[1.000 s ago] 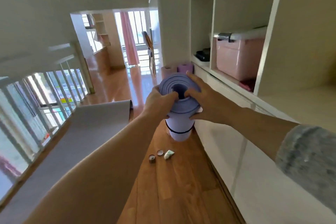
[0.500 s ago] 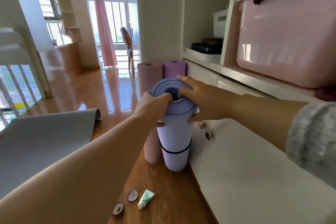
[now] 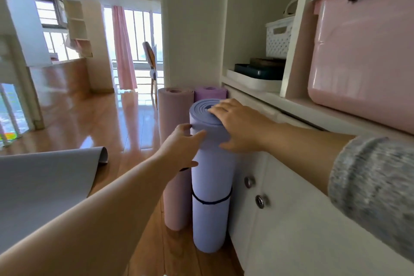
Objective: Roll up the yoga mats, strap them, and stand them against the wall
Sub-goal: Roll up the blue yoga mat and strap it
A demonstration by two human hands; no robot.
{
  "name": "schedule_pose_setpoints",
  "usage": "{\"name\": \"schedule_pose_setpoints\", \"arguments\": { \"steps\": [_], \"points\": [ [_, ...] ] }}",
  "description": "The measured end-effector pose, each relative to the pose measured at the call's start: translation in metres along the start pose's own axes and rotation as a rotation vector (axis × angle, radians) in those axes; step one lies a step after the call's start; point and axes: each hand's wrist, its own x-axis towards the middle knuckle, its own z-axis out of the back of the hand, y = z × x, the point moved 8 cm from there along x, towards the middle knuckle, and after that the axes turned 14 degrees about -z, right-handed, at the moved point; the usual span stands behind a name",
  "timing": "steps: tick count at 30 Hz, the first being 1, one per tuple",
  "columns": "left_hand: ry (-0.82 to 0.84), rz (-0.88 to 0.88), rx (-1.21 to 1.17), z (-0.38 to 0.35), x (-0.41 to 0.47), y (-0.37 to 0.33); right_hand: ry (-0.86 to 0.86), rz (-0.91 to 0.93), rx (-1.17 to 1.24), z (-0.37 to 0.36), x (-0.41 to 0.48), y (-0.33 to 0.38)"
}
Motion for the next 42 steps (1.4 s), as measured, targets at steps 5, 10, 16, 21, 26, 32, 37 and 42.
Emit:
{"name": "schedule_pose_setpoints", "arguments": {
  "steps": [5,10,16,21,26,32,37,42],
  "points": [
    [0.11,0.028,-0.019,-0.014,0.022,0.012,0.073,-0.108,0.013,-0.021,0.039,-0.01],
    [0.079,-0.061,0.107,-0.017,0.042,0.018,0.027,-0.13,-0.024,-0.03,0.066,-0.026],
    [0.045,-0.046,0.181,-0.008,0.05,0.032,-0.055,-0.145,-0.033,-0.038,0.083,-0.035],
    [0.085,0.002,0.261,-0.009,0.047,0.037,-0.112,-0.167,-0.156,-0.037,0.086,-0.033],
    [0.116,-0.005,0.285,-0.014,0.046,0.03,-0.145,-0.121,-0.203,-0.04,0.079,-0.023],
    [0.117,0.009,0.287,-0.012,0.045,0.029,-0.11,-0.13,-0.199,-0.043,0.074,-0.022],
    [0.099,-0.016,0.304,-0.003,0.047,0.027,-0.101,-0.068,-0.191,-0.041,0.065,-0.009],
    [0.094,-0.016,0.283,0.001,0.043,0.031,-0.091,-0.105,-0.078,-0.039,0.069,-0.006]
  ]
}}
